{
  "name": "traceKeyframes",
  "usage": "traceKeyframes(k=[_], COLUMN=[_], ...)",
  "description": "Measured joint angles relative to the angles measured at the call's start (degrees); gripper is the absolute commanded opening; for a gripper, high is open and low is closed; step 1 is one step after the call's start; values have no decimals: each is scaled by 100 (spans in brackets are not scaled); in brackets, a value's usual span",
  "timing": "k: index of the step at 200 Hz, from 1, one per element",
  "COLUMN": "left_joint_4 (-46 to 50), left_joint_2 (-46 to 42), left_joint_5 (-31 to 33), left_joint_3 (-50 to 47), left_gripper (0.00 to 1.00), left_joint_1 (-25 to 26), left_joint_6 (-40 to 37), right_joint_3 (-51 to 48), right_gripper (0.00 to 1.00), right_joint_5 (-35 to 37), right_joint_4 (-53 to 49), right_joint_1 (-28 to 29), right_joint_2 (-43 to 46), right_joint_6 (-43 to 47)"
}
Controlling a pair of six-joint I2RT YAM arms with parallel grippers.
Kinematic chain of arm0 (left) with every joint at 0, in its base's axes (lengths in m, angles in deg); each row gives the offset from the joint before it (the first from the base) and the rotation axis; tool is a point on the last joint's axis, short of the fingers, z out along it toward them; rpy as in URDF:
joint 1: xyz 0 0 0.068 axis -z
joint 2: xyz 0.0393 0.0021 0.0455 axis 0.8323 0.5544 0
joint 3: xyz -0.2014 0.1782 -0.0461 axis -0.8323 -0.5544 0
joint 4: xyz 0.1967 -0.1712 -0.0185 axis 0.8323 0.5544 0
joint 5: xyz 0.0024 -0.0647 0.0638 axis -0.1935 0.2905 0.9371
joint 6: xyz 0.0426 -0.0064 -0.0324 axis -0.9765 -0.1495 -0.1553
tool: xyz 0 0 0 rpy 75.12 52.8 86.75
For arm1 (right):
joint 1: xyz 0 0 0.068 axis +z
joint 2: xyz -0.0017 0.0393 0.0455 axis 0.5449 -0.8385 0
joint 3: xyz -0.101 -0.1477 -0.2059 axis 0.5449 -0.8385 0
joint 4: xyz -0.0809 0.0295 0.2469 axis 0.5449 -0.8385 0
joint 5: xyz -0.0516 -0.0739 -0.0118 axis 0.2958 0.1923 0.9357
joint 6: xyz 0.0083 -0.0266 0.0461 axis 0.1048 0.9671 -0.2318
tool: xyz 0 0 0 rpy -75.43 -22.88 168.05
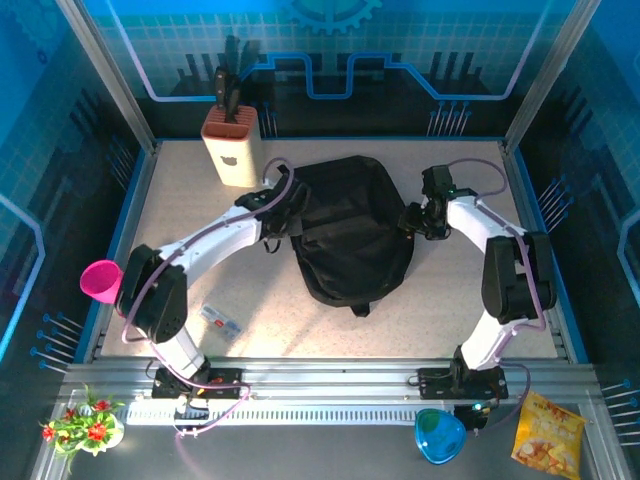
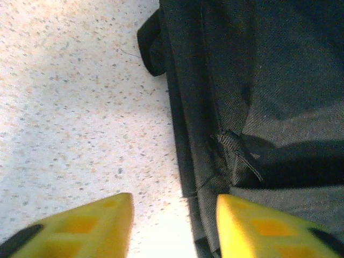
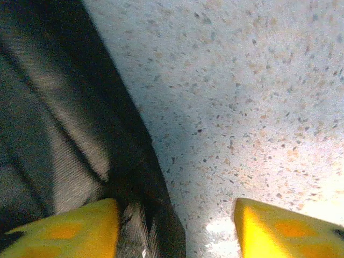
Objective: Pack books, pencil case, and school supplies into a backpack
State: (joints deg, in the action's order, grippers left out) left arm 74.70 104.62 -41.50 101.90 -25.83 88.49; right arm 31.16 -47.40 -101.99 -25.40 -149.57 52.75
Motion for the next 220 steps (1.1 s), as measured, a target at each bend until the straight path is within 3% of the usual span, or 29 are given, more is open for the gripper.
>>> traceKeyframes(k=[23,42,97,137,195,220], left_joint_4=[151,411,1453,1801,1296,951], left_joint_2=[-678,-1338,-2756,-3176,-3252,-3071], left_joint_5=[-63,-72,-90,-92,-468,-673], left_joint_3=[-409,-922,-2787,-3510,-4358,-4529], left_gripper=[82,91,97,95,72,67], left_joint_1=[-136,-299,-841,-1285,-1849,-1965], left_joint_6=[376,706,1808,2404,2778,2763], right_joint_3=[0,2,-26,-24,-22,-7], right_gripper=[79,84,91,91,89,89], right_joint_5=[-35,-63,-66,-66,-90,-105], right_joint_4=[-46,-129,-439,-485,-487,-487], right_joint_1=[201,476,1261,1482,1547,1561], right_joint_2=[625,1110,1307,1220,999,997], right_joint_6=[149,221,308,289,238,212])
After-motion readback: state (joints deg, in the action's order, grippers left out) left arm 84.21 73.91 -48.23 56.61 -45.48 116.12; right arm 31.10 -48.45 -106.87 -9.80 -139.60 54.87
